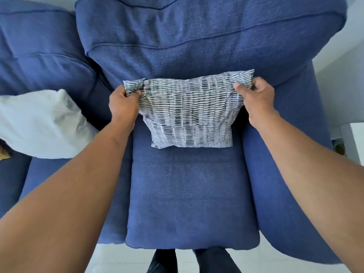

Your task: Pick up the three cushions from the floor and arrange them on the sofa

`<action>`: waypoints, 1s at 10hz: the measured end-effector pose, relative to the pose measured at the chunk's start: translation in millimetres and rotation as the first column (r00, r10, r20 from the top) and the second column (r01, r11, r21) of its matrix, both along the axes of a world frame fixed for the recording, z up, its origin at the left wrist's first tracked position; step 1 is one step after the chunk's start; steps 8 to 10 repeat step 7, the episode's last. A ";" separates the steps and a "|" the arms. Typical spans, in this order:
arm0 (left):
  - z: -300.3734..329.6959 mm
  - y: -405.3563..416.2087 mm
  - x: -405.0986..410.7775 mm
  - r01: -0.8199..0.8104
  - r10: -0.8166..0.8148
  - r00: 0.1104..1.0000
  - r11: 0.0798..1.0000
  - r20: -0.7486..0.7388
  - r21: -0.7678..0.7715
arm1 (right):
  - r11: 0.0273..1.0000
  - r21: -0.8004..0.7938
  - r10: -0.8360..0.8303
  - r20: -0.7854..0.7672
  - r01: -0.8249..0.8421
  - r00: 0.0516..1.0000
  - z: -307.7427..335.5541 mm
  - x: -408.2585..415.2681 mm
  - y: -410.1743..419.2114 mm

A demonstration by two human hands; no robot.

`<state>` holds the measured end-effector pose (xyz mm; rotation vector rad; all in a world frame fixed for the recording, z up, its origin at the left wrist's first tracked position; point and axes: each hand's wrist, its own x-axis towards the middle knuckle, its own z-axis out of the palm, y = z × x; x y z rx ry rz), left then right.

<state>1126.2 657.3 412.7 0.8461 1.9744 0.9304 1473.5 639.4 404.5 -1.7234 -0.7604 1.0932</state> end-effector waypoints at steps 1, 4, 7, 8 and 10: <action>4.6 0.8 -4.7 -0.038 0.039 0.999 0.999 0.012 -0.038 | 1.000 -0.008 0.030 -0.019 -0.030 0.999 0.5 -2.2 -3.9; 2.2 -5.1 -3.3 0.018 -0.027 0.987 0.998 -0.156 -0.059 | 0.988 -0.133 0.079 0.039 -0.073 0.996 -3.9 -0.8 1.6; 10.0 -61.3 -0.2 0.069 -0.103 0.965 0.987 -0.239 -0.147 | 0.985 -0.173 0.037 0.196 -0.003 0.980 6.4 -12.9 -39.1; 10.0 -61.3 -0.2 0.069 -0.103 0.965 0.987 -0.239 -0.147 | 0.985 -0.173 0.037 0.196 -0.003 0.980 6.4 -12.9 -39.1; 10.0 -61.3 -0.2 0.069 -0.103 0.965 0.987 -0.239 -0.147 | 0.985 -0.173 0.037 0.196 -0.003 0.980 6.4 -12.9 -39.1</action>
